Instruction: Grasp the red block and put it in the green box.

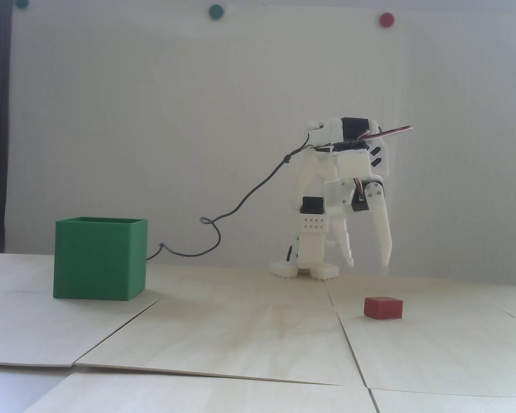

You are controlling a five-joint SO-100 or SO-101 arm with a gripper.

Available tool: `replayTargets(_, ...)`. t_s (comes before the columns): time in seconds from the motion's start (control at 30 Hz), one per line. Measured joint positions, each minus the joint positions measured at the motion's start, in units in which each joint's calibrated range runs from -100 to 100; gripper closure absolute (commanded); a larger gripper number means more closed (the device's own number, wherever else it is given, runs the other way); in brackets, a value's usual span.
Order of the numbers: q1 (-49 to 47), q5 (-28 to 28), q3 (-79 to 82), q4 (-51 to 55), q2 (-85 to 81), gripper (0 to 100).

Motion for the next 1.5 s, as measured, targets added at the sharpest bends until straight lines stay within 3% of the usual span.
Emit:
replayTargets(0.2, 0.00, 3.85, 0.00, 1.83, 0.00, 84)
replayTargets(0.77, 0.08, 4.11, -18.26, 7.57, 11.54, 84)
replayTargets(1.5, -1.68, 8.43, -19.34, 10.15, 15.77, 84)
